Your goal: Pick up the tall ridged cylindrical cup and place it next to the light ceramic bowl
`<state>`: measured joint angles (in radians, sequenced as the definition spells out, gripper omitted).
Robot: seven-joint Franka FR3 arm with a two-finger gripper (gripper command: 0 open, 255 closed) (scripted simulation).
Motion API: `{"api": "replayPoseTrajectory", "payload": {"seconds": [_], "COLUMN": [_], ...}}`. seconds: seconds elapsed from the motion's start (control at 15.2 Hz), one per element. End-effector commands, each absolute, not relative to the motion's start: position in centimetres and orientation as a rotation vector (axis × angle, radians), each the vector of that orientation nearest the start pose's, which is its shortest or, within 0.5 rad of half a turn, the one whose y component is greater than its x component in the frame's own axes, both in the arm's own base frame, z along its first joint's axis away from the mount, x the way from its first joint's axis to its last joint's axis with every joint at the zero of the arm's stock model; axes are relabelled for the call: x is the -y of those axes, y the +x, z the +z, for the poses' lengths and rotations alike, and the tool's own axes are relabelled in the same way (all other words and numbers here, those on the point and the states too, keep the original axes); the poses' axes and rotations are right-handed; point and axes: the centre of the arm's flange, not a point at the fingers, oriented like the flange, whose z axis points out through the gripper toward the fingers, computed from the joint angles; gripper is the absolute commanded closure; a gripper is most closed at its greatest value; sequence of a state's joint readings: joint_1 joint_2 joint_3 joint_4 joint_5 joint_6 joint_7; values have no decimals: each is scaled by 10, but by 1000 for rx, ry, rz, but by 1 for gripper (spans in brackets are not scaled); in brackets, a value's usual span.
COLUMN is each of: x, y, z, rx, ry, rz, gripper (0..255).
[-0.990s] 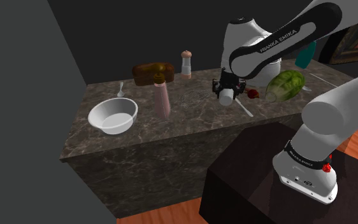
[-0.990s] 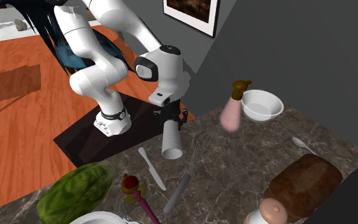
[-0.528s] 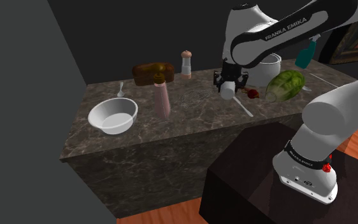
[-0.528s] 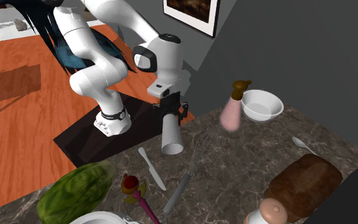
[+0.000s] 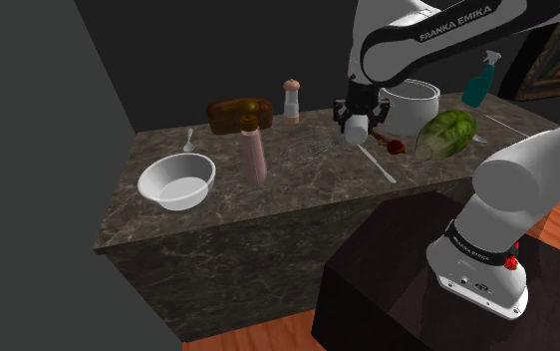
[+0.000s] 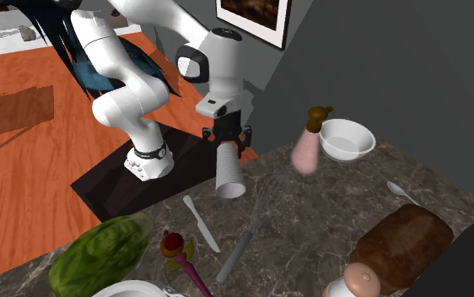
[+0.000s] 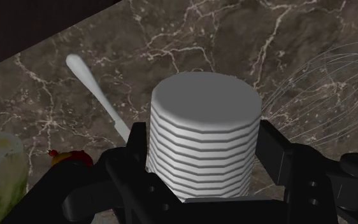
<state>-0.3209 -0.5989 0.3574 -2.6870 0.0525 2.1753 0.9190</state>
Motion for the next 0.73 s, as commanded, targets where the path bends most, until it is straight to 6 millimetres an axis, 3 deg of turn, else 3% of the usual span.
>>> {"api": "replayPoseTrajectory", "payload": {"seconds": [0.0,0.66], "x": [-17,-66], "y": [383,505], "z": [412,412], "rx": [-1505,-1505], "ry": [-2879,-2879], "rz": [-196,-196], "gripper": [255,255]}}
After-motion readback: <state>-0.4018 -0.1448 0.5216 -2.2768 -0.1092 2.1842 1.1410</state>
